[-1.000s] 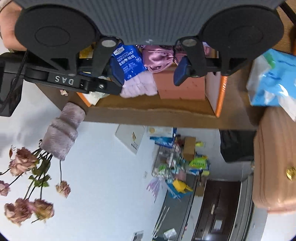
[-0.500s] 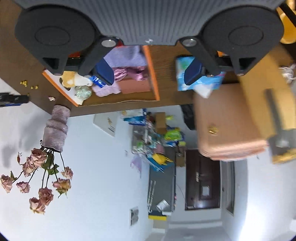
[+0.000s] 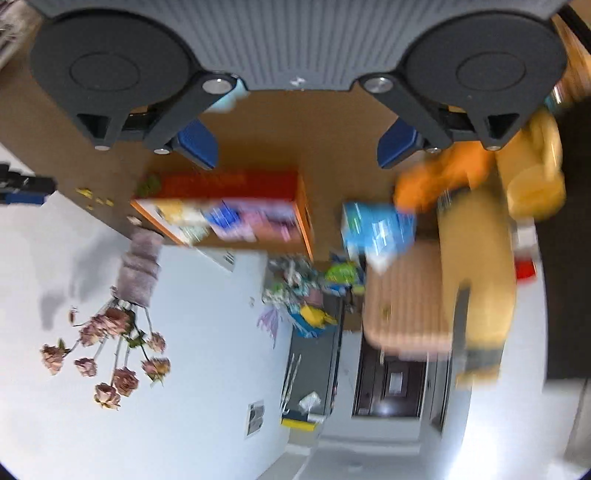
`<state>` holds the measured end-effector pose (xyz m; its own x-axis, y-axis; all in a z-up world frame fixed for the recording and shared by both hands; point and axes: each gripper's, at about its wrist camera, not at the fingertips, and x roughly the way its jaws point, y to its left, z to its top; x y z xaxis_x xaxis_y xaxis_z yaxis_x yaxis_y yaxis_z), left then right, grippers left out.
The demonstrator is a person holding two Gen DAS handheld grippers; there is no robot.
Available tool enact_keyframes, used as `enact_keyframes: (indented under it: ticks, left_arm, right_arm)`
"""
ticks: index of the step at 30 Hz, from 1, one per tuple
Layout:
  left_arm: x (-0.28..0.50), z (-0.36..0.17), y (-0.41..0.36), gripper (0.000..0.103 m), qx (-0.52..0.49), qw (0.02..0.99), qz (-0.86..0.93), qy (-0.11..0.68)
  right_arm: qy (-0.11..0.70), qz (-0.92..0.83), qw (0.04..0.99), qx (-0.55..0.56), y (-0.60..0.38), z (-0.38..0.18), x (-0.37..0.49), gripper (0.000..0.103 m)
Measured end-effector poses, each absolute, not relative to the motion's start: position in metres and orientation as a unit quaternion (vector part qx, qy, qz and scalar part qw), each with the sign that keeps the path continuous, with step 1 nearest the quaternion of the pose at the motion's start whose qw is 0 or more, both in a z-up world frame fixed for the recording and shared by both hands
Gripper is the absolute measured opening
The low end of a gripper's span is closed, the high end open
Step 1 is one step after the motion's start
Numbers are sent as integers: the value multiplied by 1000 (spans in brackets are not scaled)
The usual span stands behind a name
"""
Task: Organize soft objects
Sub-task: 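Withdraw both grippers from the box toward the light-blue plush, then close both grippers together on the light-blue fluffy plush, then lift the light-blue plush with both grippers and carry it toward the box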
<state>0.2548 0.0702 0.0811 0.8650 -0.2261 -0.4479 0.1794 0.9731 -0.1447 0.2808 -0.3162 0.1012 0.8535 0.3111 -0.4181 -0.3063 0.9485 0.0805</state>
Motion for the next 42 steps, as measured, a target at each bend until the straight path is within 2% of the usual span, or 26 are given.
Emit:
enact_keyframes:
  ticks: [4, 9, 16, 22, 25, 30, 31, 33, 34, 36, 42]
  left_arm:
    - [209, 34, 77, 95, -111, 948, -96, 281]
    - [195, 16, 84, 95, -107, 941, -84, 311]
    - [215, 10, 77, 95, -107, 937, -95, 320]
    - [260, 0, 47, 93, -100, 928, -124, 336]
    - [286, -5, 32, 86, -94, 925, -133, 344]
    - [319, -16, 22, 66, -111, 913, -155, 360]
    - [324, -18, 22, 64, -120, 910, -162, 363]
    - [329, -22, 22, 56, -127, 907, -173, 361]
    - [331, -23, 21, 53, -130, 906, -181, 360]
    - [334, -23, 23, 39, -142, 901, -195, 359]
    - [334, -23, 20, 31, -153, 898, -203, 360]
  right_arm:
    - [239, 188, 952, 42, -309, 56, 212, 83]
    - [255, 181, 947, 77, -309, 36, 180, 83]
    - [269, 177, 944, 68, -292, 27, 195, 83]
    - [290, 199, 932, 85, -263, 10, 241, 81]
    - [293, 194, 931, 97, -250, 0, 269, 80]
    - [316, 217, 915, 130, -235, -13, 308, 70]
    - [320, 221, 912, 134, -233, -16, 314, 65]
    - [329, 225, 906, 140, -227, -19, 324, 49]
    - [332, 229, 903, 145, -225, -22, 328, 46]
    - [336, 239, 898, 155, -223, -25, 334, 38]
    - [335, 251, 894, 161, -220, -27, 337, 29]
